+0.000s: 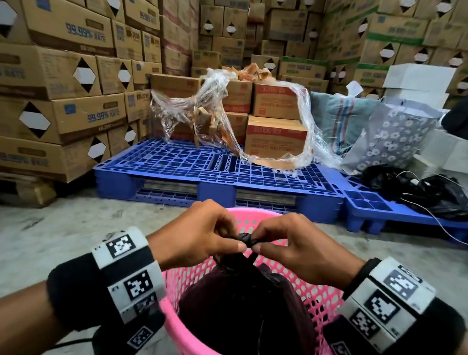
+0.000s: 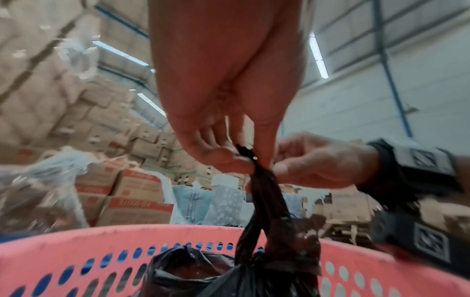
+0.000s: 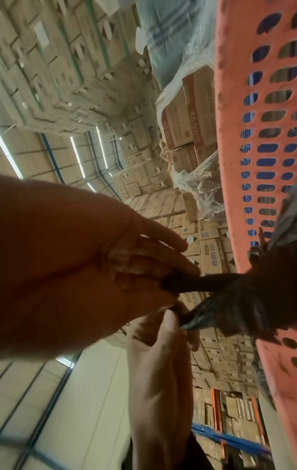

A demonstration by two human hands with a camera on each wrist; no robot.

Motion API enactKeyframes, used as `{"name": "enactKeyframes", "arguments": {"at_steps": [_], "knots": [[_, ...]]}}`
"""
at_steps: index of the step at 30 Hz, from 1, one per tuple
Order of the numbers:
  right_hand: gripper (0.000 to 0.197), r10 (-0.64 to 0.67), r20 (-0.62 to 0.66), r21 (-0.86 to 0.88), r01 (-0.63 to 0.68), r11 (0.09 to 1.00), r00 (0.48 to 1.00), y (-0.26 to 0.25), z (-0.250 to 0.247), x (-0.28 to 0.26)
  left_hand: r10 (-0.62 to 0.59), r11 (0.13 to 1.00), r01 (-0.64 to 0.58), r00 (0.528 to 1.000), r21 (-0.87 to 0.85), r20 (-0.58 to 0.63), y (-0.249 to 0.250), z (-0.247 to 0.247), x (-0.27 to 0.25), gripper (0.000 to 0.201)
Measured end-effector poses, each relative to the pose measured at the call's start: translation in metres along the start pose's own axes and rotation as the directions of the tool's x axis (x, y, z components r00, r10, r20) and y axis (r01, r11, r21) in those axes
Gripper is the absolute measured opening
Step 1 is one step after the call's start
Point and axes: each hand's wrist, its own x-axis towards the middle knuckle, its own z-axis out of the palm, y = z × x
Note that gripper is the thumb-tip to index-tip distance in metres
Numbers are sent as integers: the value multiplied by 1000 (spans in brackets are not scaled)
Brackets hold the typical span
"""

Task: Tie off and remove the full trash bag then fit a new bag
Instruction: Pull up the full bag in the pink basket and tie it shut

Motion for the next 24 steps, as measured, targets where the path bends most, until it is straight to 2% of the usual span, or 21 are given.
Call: {"name": "enactKeyframes", "arguments": {"at_steps": [2, 4, 5, 7, 9, 10, 12, 14, 15, 19, 24], "knots": [[7, 31, 24, 34, -32, 999, 999, 1, 0, 1, 79, 987, -71, 996, 147, -50, 1, 4, -2, 12], [7, 52, 32, 32, -54, 998, 998, 2, -1, 1, 150, 953, -146, 989, 266, 4, 3, 5, -3, 7], [6, 63, 25, 18, -63, 998, 998, 3, -2, 1, 157, 951, -161, 987, 263, 38, 4, 6, -3, 10], [5, 86, -2, -11, -86, 996, 996, 3, -2, -1, 93, 994, -99, 988, 41, 122, 4, 5, -2, 16], [3, 109, -54, -22, -110, 994, 993, 3, -2, -2, 28, 984, 4, 983, -176, 179, 4, 2, -2, 19], [5, 128, -87, -1, -129, 992, 988, 2, -2, -3, -3, 975, 41, 984, -218, 176, 4, 1, -2, 21], [13, 186, -97, 156, -170, 973, 978, -2, -4, -5, -33, 960, 75, 987, -271, 158, 2, -1, -2, 22], [19, 205, -29, 305, -186, 934, 978, -6, -5, -8, -50, 942, 98, 987, -320, 154, 1, -2, -2, 22], [21, 202, -8, 324, -189, 927, 979, -9, -4, -9, -52, 932, 107, 985, -346, 165, 1, -2, -2, 22], [18, 198, -63, 311, -169, 935, 978, -11, 3, -9, -30, 902, 119, 976, -415, 216, 0, 1, -1, 18], [3, 193, -59, 229, -175, 958, 979, -7, -10, -10, -20, 904, 82, 988, -420, 151, -4, -1, 0, 18]]}}
